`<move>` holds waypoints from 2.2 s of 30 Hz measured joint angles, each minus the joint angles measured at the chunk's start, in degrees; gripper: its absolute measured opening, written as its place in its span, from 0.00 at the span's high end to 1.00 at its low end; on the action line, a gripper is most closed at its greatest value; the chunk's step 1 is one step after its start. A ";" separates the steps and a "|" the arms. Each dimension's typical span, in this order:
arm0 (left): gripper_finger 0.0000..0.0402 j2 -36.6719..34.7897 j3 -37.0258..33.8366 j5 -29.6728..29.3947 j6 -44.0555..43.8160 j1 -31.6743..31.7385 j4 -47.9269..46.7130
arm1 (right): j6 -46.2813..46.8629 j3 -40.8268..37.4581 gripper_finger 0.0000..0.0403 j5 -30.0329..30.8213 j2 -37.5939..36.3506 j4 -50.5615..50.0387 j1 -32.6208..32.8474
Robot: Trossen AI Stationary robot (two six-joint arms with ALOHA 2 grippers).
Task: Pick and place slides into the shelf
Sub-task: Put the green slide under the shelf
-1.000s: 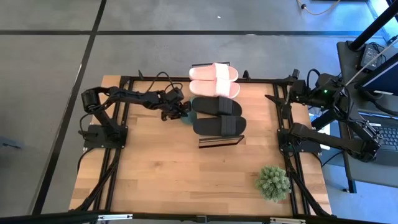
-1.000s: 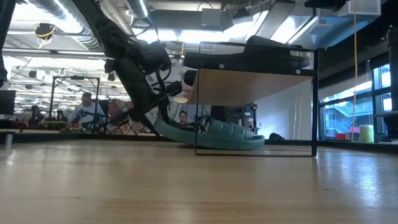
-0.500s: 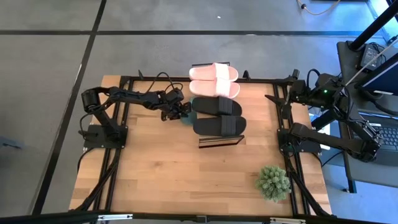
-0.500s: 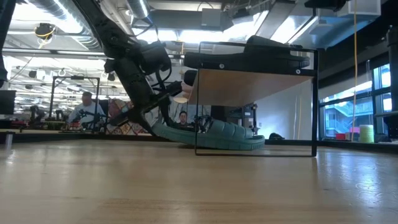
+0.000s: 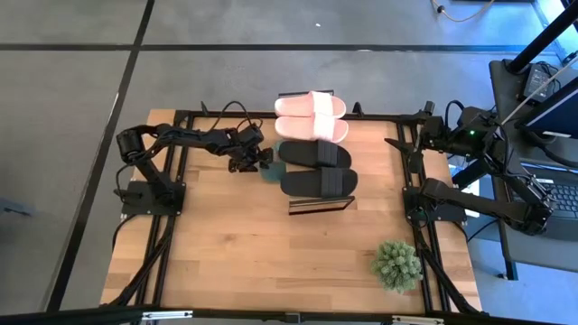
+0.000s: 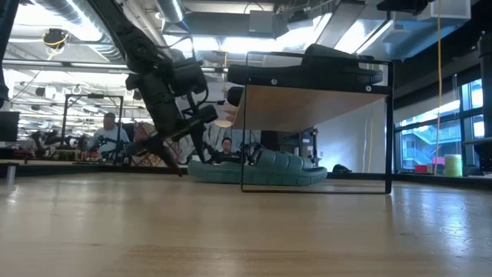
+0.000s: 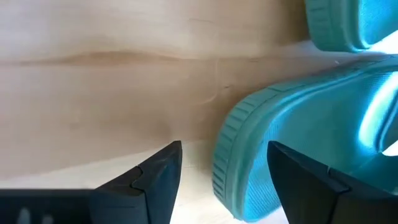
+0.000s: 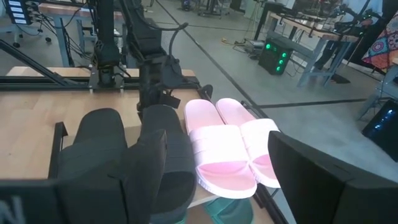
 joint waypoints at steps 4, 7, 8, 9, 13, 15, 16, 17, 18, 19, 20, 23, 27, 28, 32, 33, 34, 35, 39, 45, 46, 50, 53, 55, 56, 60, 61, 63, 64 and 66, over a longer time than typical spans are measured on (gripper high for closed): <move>0.44 0.00 0.00 1.88 3.80 1.30 -0.06 | 0.40 0.00 0.30 -0.01 0.00 0.00 0.00; 0.44 -1.08 0.00 3.77 7.15 2.99 -0.82 | 1.69 0.00 0.30 -0.01 0.00 0.00 0.00; 0.44 -1.69 0.00 4.34 8.75 3.61 -0.86 | 1.96 0.00 0.30 -0.01 0.00 0.00 0.00; 0.44 -2.58 0.00 4.55 10.20 4.16 -2.06 | 2.53 0.00 0.30 -0.01 0.00 0.00 0.00; 0.44 -7.32 0.00 4.35 16.76 6.77 -6.76 | 3.40 0.00 0.30 -0.01 0.00 0.00 0.00; 0.44 -9.93 0.00 4.35 22.24 7.79 -9.21 | 3.52 0.00 0.30 0.00 0.02 0.04 0.00; 0.44 -11.33 0.00 4.83 25.06 8.04 -10.45 | 3.52 0.00 0.30 -0.01 0.02 0.04 0.00; 0.44 -12.52 0.00 5.67 27.57 8.12 -11.29 | 3.51 0.00 0.30 -0.01 0.04 0.11 0.00; 0.44 -13.60 0.02 7.11 30.37 7.98 -11.49 | 3.47 0.00 0.30 0.00 0.10 0.26 0.00; 0.44 -14.58 0.02 8.47 33.31 7.69 -11.91 | 3.41 0.00 0.30 0.01 0.14 0.46 0.00; 0.44 -15.46 0.01 9.68 36.36 7.29 -12.75 | 3.38 0.00 0.30 0.01 0.16 0.72 0.01; 0.44 -16.82 0.02 11.00 46.07 5.58 -13.45 | 3.74 0.00 0.30 0.04 0.42 1.71 0.00; 0.44 -16.12 0.02 8.81 52.56 3.29 -18.57 | 6.88 0.00 0.30 0.38 1.06 1.98 0.02; 0.44 -15.66 0.02 6.80 54.57 2.39 -19.83 | 7.82 0.00 0.30 0.86 1.38 2.00 0.02; 0.44 -13.47 0.02 -3.14 59.97 -1.66 -20.37 | 11.22 0.00 0.30 3.07 2.53 2.15 0.02; 0.44 -12.80 0.02 -5.53 60.53 -2.54 -19.77 | 12.11 0.00 0.30 3.43 2.81 2.23 0.02; 0.44 -12.14 0.02 -7.16 60.76 -3.25 -19.61 | 12.52 0.00 0.30 3.51 3.00 2.21 0.02; 0.44 -11.47 0.02 -7.89 60.83 -3.85 -19.66 | 13.34 0.00 0.30 3.57 3.36 2.33 0.02; 0.44 -8.52 0.02 -7.74 60.67 -5.44 -19.60 | 16.04 0.00 0.30 3.61 4.14 2.40 0.01; 0.44 -4.15 0.02 -8.23 60.20 -7.66 -15.76 | 17.94 0.00 0.30 3.62 5.01 2.40 0.00; 0.44 -3.58 0.02 -8.28 59.69 -7.96 -14.70 | 18.09 0.00 0.30 3.60 5.07 2.40 0.00; 0.44 -1.53 0.02 -9.10 57.04 -8.54 -10.07 | 18.11 0.00 0.30 3.60 5.31 2.40 0.01; 0.44 -0.38 0.02 -11.57 55.43 -8.64 -8.67 | 18.22 0.00 0.30 3.60 5.29 2.40 0.00; 0.44 -0.11 0.04 -12.33 54.46 -8.71 -8.00 | 18.22 0.00 0.30 3.60 5.29 2.40 0.00; 0.44 0.06 0.04 -12.33 54.34 -8.69 -7.49 | 18.27 0.00 0.30 3.60 5.31 2.38 0.00; 0.44 0.32 0.02 -12.54 54.19 -8.83 -3.88 | 18.30 0.01 0.30 3.60 5.29 2.24 0.00; 0.44 0.33 0.02 -12.62 54.15 -8.93 -3.11 | 18.30 0.00 0.30 3.60 5.29 2.22 0.00; 0.44 0.33 0.02 -12.61 54.04 -8.98 -1.54 | 18.30 0.00 0.30 3.60 5.29 2.14 0.00; 0.44 0.33 0.02 -12.59 53.19 -9.11 -0.55 | 18.30 0.00 0.30 3.60 5.29 2.14 0.00; 0.44 0.33 0.02 -12.54 51.18 -9.38 2.03 | 18.30 0.01 0.30 3.60 5.29 2.11 0.00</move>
